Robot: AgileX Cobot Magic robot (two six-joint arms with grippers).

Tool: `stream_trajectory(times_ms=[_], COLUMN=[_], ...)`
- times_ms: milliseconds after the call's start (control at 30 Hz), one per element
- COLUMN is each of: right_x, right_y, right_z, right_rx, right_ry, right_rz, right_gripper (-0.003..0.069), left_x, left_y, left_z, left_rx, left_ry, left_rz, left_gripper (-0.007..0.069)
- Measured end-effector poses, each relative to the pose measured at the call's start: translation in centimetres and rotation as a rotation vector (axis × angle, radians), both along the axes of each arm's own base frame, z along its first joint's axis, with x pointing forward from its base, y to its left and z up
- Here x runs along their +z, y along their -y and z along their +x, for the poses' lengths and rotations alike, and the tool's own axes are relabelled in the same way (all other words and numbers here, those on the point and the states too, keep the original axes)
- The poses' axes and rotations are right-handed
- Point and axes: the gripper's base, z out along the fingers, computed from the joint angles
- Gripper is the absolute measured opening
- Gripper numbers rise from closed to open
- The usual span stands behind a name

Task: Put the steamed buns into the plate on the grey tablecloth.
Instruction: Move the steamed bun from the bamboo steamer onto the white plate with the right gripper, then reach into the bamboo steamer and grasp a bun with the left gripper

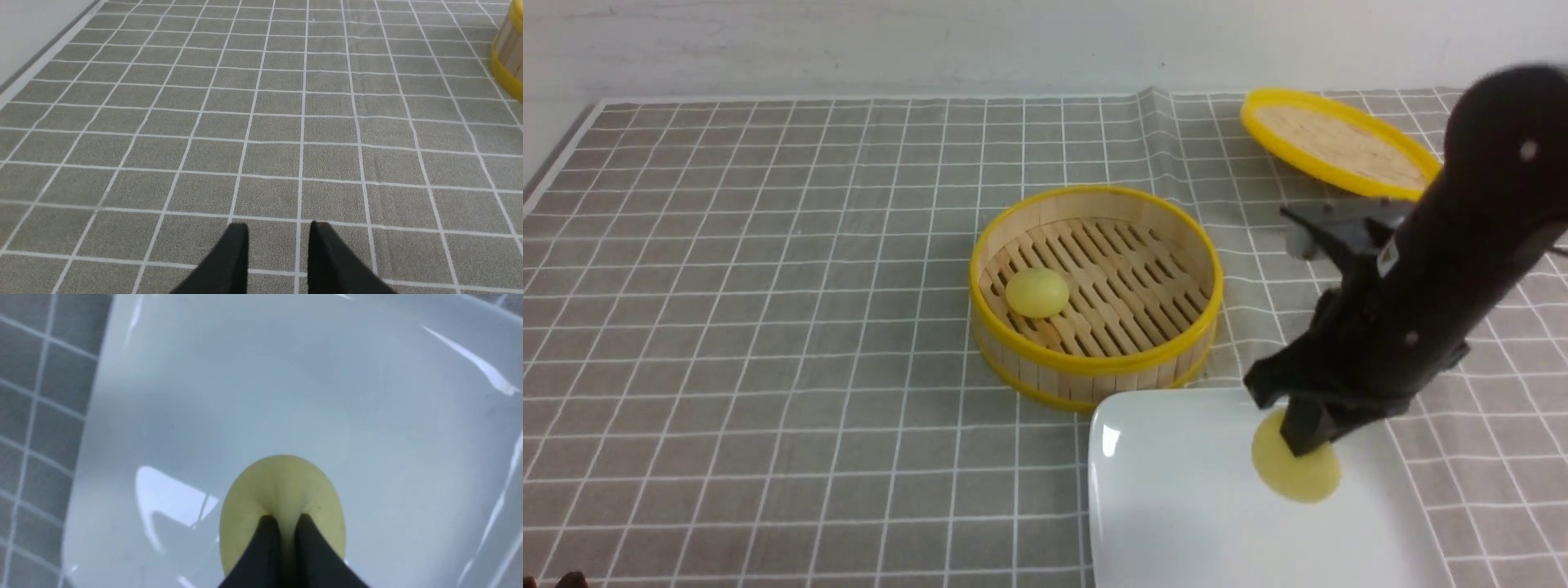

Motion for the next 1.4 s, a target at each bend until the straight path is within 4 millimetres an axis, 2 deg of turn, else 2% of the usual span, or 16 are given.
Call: stream_trajectory(times_ms=[200,300,367,433,533,667,733,767,800,867,967,1000,1100,1200,1233,1400], right_x=[-2.7,-3.5,-3.7,-4.1,-4.1,-2.7,-1.0,-0.7,0.8,4.1,7.6,7.8,10.8,12.1,12.5,12.0], right_y=[0.6,0.7,0.7,0.8,0.8,0.5,0.4,0.4,0.5,1.0,2.1,2.2,3.6,4.8,5.6,7.3], right_z=[-0.3,-0.4,-0.4,-0.4,-0.4,0.2,0.6,0.5,0.5,0.0,-1.8,-1.9,-4.8,-7.1,-8.8,-12.3], right_rx=[-0.015,-0.025,-0.034,-0.054,-0.058,-0.034,-0.016,-0.013,-0.001,0.017,0.03,0.03,0.027,0.024,0.021,0.015], right_ry=[0.026,0.031,0.021,0.002,0.001,-0.004,0.02,0.02,0.043,0.107,0.177,0.185,0.252,0.298,0.331,0.388], right_rz=[-0.035,-0.045,-0.047,-0.051,-0.05,-0.06,-0.062,-0.063,-0.066,-0.067,-0.069,-0.068,-0.05,-0.028,-0.014,0.003], right_gripper=[0.0096,0.0203,0.0232,0.034,0.0407,0.0481,0.0462,0.0458,0.0425,0.0319,0.0159,0.0147,-0.0001,-0.0015,-0.0016,-0.0016], left_x=[0.0,0.0,0.0,0.0,0.1,0.8,1.4,1.4,1.8,2.2,2.8,2.8,3.4,4.0,4.5,5.5], left_y=[0.0,0.0,0.0,-0.1,0.0,0.6,0.8,0.8,0.9,0.9,0.8,0.7,0.4,0.0,-0.4,-1.1], left_z=[0.0,0.0,0.0,0.0,0.0,0.3,0.4,0.4,0.4,0.4,0.4,0.4,0.4,0.3,0.2,-0.2], left_rx=[0.0,0.0,0.0,0.001,0.001,0.018,0.036,0.036,0.055,0.075,0.088,0.089,0.094,0.094,0.094,0.083], left_ry=[0.0,0.0,0.0,0.0,0.01,0.107,0.168,0.168,0.199,0.239,0.292,0.297,0.376,0.456,0.525,0.687], left_rz=[0.0,0.004,0.006,0.015,0.008,-0.317,-0.574,-0.574,-0.777,-1.005,-1.177,-1.185,-1.264,-1.282,-1.289,-1.266], left_gripper=[0.0241,0.0241,0.0241,0.0241,0.0241,0.0241,0.0241,0.0241,0.0241,0.0241,0.0241,0.0241,0.0241,0.0241,0.0241,0.0241])
